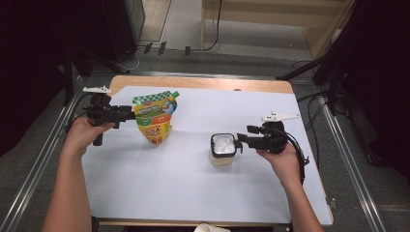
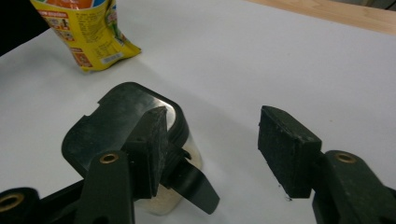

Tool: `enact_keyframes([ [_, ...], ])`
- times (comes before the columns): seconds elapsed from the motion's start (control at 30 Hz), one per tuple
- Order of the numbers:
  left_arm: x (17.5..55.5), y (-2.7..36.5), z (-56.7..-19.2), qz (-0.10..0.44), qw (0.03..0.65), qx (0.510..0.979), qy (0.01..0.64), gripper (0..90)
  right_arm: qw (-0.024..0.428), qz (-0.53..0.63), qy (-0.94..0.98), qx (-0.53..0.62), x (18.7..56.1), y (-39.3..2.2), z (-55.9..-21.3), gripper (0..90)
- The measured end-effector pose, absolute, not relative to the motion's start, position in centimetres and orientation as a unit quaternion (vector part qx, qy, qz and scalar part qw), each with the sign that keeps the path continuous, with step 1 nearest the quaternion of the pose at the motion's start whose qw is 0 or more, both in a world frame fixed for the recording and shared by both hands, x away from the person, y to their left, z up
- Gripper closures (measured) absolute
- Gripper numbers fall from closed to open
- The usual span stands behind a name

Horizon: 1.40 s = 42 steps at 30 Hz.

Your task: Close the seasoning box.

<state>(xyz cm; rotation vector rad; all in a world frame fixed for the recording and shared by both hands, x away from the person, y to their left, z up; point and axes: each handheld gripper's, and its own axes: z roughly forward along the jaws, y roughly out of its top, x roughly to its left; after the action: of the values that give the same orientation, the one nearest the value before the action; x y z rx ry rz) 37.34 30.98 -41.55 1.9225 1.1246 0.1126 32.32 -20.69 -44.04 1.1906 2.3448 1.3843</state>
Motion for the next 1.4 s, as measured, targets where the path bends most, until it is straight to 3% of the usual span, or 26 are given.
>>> enact_keyframes([
  [0.87, 37.3, 31.6, -42.0, 0.050, 0.439, 0.771, 0.458, 36.6, 0.112, 0.433, 0.756, 0.477, 33.9, -25.0, -47.8, 28.9],
  [0.93, 37.3, 31.6, -42.1, 0.051, 0.440, 0.771, 0.459, 36.5, 0.104, 0.434, 0.760, 0.472, 34.0, -25.1, -48.1, 23.7],
  [1.4, 37.3, 31.6, -42.2, 0.050, 0.438, 0.772, 0.458, 36.5, 0.116, 0.400, 0.766, 0.490, 34.4, -25.2, -49.6, 24.9],
])
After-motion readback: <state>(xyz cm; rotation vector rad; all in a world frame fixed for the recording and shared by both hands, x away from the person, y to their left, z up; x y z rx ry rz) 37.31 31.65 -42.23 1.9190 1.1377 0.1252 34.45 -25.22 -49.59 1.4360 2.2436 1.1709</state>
